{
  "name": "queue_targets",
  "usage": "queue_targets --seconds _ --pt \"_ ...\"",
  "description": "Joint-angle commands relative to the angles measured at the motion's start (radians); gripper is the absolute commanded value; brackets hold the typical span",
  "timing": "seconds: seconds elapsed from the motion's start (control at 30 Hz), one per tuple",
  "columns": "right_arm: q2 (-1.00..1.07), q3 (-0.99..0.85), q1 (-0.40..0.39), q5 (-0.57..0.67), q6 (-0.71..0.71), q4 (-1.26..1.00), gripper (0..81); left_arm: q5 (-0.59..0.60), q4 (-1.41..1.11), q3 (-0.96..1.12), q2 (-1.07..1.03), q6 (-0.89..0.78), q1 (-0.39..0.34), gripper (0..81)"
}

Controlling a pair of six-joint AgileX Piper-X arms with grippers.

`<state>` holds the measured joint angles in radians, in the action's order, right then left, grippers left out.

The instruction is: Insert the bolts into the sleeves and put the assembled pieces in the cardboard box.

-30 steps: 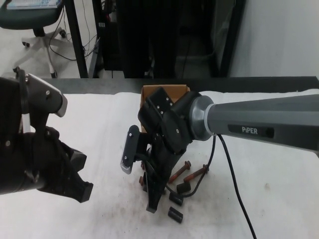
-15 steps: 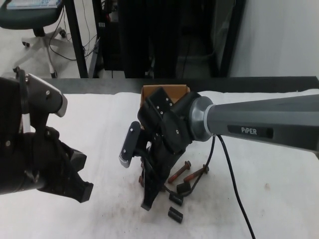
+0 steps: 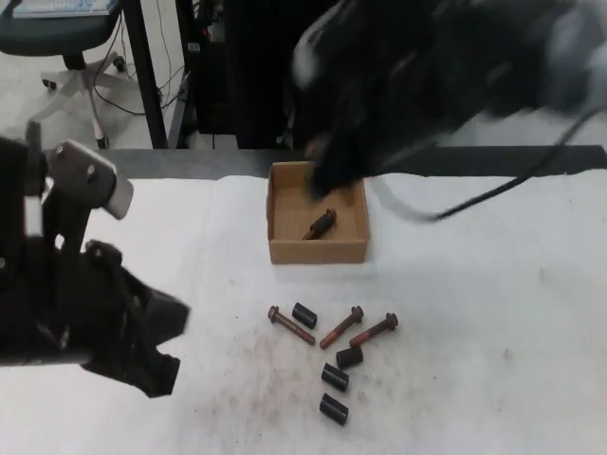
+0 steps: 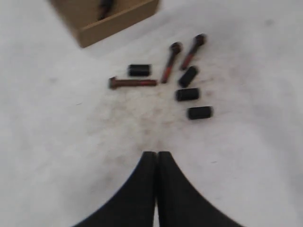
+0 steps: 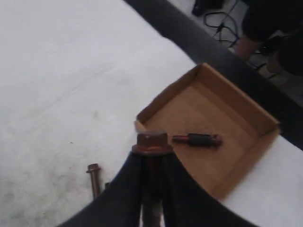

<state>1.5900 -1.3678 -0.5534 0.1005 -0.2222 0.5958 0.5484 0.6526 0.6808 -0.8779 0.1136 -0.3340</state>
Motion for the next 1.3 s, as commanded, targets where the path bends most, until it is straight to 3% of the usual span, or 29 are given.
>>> queue_targets --seconds 0.0,0.2,0.37,0.53,0.67,0.83,0.93,1.17,1.27 --pt "-0.103 0.051 0.083 0.006 0.067 0.08 0.8 0.104 -0.021 0.009 0.008 -0.084 0.0 0.3" --pt "-0.259 0.203 0.183 0.037 0.074 0.112 0.8 0.104 -0.165 0.009 -0.011 -0.24 -0.077 0.3" --pt "-0.397 0.32 0.237 0.101 0.098 0.112 0.8 0.062 -0.288 0.07 -0.144 -0.263 -0.208 0.3" --pt "-0.509 0.38 0.283 0.117 0.108 0.112 0.8 0.059 -0.154 0.273 -0.405 -0.173 -0.283 0.3" --pt "-0.573 0.396 0.314 0.123 0.106 0.112 0.8 0.038 0.063 0.497 -0.615 -0.058 -0.289 0.3" --pt "-0.611 0.395 0.34 0.123 0.088 0.115 0.8 -0.217 0.274 0.747 -0.814 0.303 -0.289 0.3" --pt "-0.614 0.395 0.344 0.123 0.088 0.115 0.8 -0.255 0.306 0.833 -0.887 0.424 -0.289 0.3" --pt "-0.614 0.395 0.344 0.123 0.088 0.118 0.8 -0.253 0.418 0.873 -0.976 0.435 -0.361 0.1" --pt "-0.614 0.395 0.344 0.123 0.088 0.118 0.8 -0.257 0.498 0.873 -1.016 0.482 -0.396 5.6"
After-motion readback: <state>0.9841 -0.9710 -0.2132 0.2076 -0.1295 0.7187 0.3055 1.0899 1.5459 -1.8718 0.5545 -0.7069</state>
